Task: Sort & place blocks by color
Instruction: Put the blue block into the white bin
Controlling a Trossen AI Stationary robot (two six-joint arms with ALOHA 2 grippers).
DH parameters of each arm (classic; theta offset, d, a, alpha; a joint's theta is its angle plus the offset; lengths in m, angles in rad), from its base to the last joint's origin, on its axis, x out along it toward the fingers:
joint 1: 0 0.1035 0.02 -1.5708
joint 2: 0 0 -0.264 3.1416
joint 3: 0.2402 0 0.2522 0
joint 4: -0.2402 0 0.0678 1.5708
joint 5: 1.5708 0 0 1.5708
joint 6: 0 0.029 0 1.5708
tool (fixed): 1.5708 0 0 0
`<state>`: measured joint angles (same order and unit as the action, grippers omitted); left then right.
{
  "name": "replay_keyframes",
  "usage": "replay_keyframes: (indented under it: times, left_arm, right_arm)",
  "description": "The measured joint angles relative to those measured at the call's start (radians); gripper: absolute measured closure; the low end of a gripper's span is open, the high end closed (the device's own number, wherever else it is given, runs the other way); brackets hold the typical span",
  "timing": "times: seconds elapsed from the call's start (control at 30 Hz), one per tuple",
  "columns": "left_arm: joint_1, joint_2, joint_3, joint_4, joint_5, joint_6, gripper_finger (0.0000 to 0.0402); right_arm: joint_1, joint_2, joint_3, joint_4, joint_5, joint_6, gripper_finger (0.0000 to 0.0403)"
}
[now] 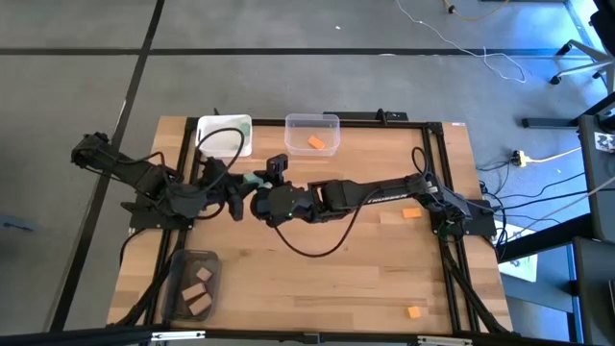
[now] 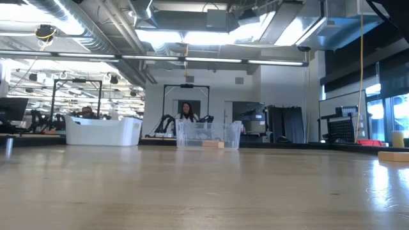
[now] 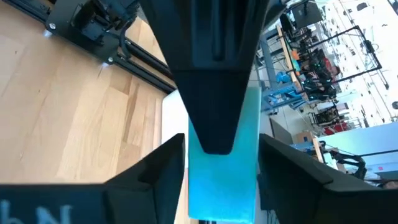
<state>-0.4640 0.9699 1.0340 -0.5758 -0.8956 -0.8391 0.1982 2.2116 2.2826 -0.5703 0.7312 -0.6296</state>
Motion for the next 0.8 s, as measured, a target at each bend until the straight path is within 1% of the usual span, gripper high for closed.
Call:
replay_keyframes:
  times: [0.23, 0.43, 0.57, 0.7, 0.8]
  left_arm:
    - [0.003, 0.0, 0.0, 0.003, -0.004, -0.005, 0.0274]
    - [0.035, -0.012, 0.0, -0.022, -0.004, -0.021, 0.0274]
    - [0.061, -0.024, 0.0, -0.056, -0.001, -0.014, 0.0275]
    - [0.096, -0.05, 0.0, -0.095, -0.003, -0.015, 0.0275]
    - [0.135, -0.065, 0.0, -0.14, -0.004, -0.02, 0.0275]
  right_arm:
    - [0.0, 0.0, 0.001, 0.005, 0.005, 0.0, 0.0206]
    - [0.005, 0.003, 0.052, -0.018, 0.009, 0.0, 0.0206]
    - [0.017, -0.015, 0.066, -0.047, 0.062, -0.002, 0.0206]
    - [0.029, -0.04, 0.073, -0.075, 0.143, -0.003, 0.0206]
    - [0.03, -0.074, 0.072, -0.114, 0.17, -0.003, 0.0206]
